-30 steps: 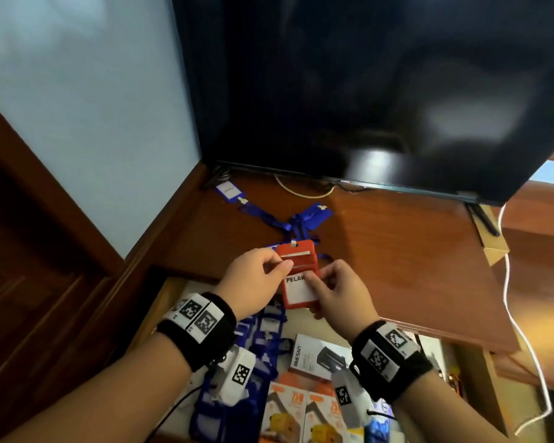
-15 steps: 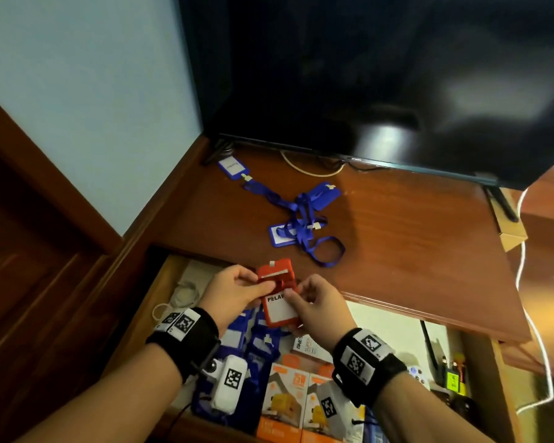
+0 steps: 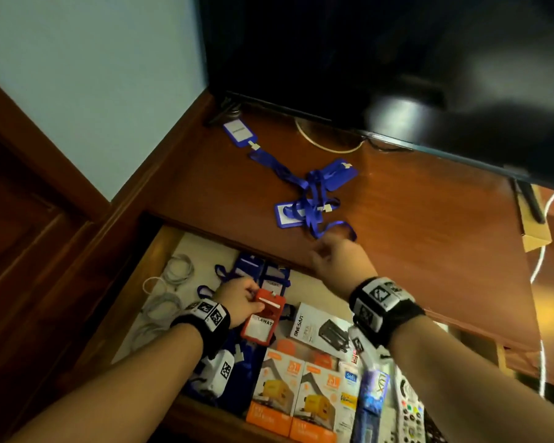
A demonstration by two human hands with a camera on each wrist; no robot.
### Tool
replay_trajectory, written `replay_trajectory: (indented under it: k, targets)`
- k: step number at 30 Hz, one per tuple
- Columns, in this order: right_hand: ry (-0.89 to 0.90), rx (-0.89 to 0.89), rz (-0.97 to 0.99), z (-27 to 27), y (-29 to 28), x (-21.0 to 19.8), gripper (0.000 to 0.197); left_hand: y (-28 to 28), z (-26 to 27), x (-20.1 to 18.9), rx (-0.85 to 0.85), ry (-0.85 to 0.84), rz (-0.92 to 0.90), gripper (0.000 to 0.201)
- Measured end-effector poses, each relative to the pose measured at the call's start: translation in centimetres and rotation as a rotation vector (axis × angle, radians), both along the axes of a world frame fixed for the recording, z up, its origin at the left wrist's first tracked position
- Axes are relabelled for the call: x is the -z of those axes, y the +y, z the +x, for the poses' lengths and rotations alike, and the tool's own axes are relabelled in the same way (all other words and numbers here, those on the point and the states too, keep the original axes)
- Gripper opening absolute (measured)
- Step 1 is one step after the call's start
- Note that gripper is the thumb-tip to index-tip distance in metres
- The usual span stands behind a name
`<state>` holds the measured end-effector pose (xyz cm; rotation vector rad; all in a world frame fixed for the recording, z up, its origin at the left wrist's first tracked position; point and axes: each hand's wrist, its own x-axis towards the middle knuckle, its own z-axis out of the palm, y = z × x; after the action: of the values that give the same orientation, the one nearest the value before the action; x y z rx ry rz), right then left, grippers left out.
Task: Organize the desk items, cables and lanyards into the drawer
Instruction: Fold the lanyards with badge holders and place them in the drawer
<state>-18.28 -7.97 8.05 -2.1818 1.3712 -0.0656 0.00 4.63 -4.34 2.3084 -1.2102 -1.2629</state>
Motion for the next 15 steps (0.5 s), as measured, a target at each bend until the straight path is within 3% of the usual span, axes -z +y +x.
replay_trajectory:
  k: [2, 5, 9, 12, 15]
  targets:
    - [-0.045, -0.046, -0.025, 1.5, -2.2, -0.3, 0.019, -0.2, -0.3, 0.7, 0.048, -0.064, 0.000, 0.030]
    - [-0.021, -0.169, -0.022, 3.9, -3.9, 0.9, 0.046, -0.3, -0.6, 1.6, 0.066, -0.115, 0.008, 0.030]
    - [0.199, -0.358, 0.017, 6.5, -4.4, 2.4, 0.082, -0.5, -0.7, 1.9, 0.079, -0.161, 0.039, 0.033]
    - [0.330, -0.391, 0.018, 6.7, -3.8, 3.6, 0.091, -0.6, -0.4, 2.0, 0.070, -0.172, 0.055, 0.038]
    - [0.357, -0.409, -0.134, 5.6, -2.6, 4.8, 0.089, -0.5, 0.1, 2.1, 0.097, -0.180, 0.055, 0.045]
